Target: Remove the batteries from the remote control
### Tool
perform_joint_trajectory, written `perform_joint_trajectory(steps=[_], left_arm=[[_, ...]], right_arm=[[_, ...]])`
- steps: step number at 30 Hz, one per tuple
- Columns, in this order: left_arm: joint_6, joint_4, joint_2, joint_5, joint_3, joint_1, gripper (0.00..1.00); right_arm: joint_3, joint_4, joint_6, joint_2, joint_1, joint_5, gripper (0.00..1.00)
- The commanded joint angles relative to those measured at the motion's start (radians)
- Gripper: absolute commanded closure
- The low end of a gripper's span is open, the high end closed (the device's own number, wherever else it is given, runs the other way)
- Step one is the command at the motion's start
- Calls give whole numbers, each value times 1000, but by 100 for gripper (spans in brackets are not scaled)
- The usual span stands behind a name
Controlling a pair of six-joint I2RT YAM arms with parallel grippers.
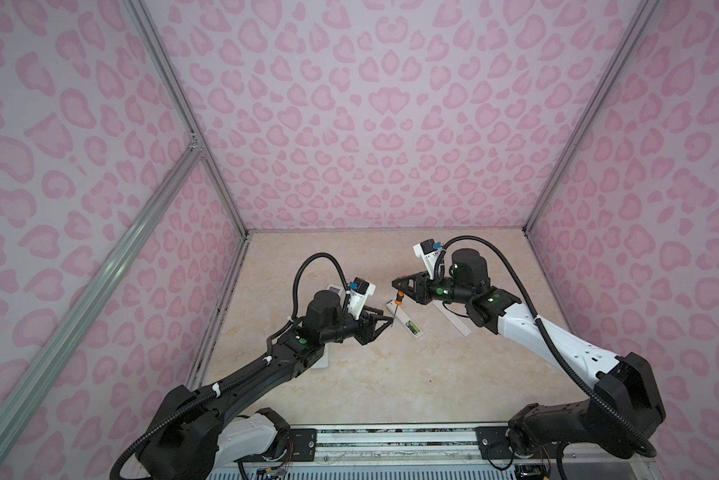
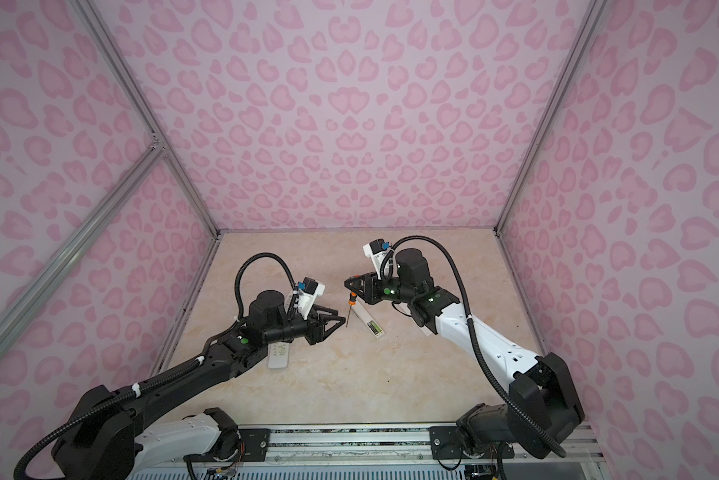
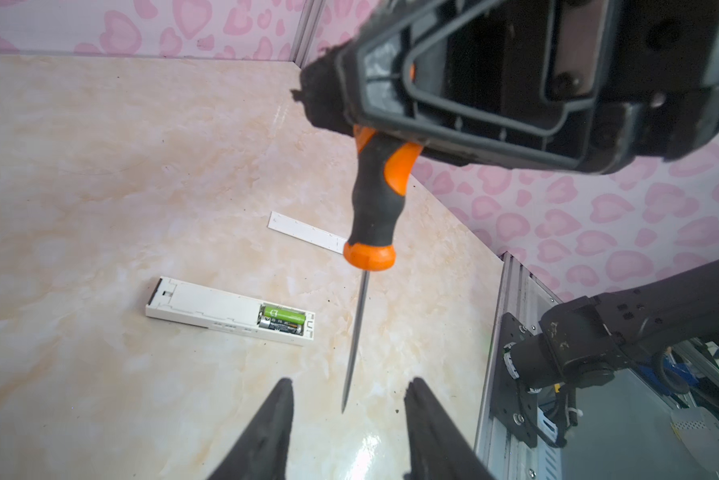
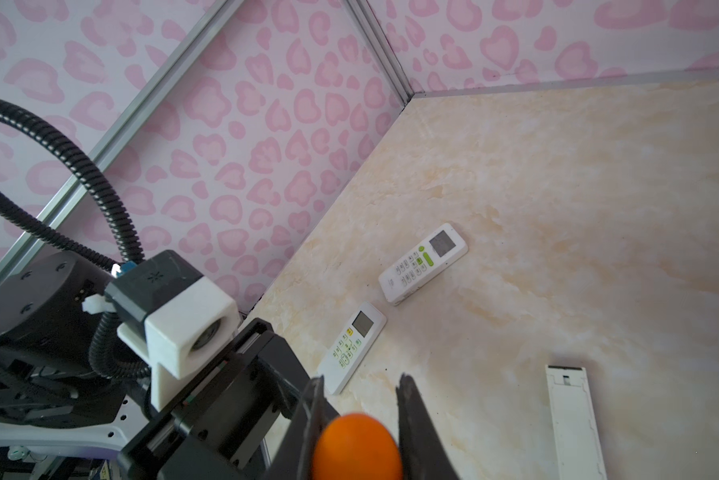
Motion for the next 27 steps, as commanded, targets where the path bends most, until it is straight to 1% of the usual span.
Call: perform_joint_trajectory(steps=[1,5,8,11,13,14,16,19,21,22,23,26,27], left_arm=[[16,59,24,-25,23,-25,55],[30,58,58,-75,44,-55,58],[28,63,84,-92,58,-60,63],[30,64,103,-96,72,-65,75],[30,66,107,-101,73,-66,81],[32,67,108,-101,74,-67,82],[32,64,111,-108,79,-67,82],[31,58,123,-111,86,-67,74],[31,54,132,-112,91,-67,73],[30,55,135,-109,90,-67,76],[31,57,138,-104,88,-67,83],[33,62,139,-90,88,-67,96],[36,61,137,-82,87,-68,96]], right_arm=[[-8,37,46,-12,4,16,100],[-11,-24,89,-26,2,114,100],[-20,-17,126,-23,2,115,100],[-33,3,163,-21,1,105,100],[-33,6,175,-21,1,104,100],[-33,6,179,-24,1,104,100],[-33,10,188,-28,1,107,100],[-33,11,193,-32,1,108,100],[-33,9,202,-33,-1,110,100],[-33,10,204,-34,-2,110,100],[-34,11,208,-35,-2,110,100],[-37,14,215,-45,-6,109,100],[-41,28,214,-50,-9,98,100]])
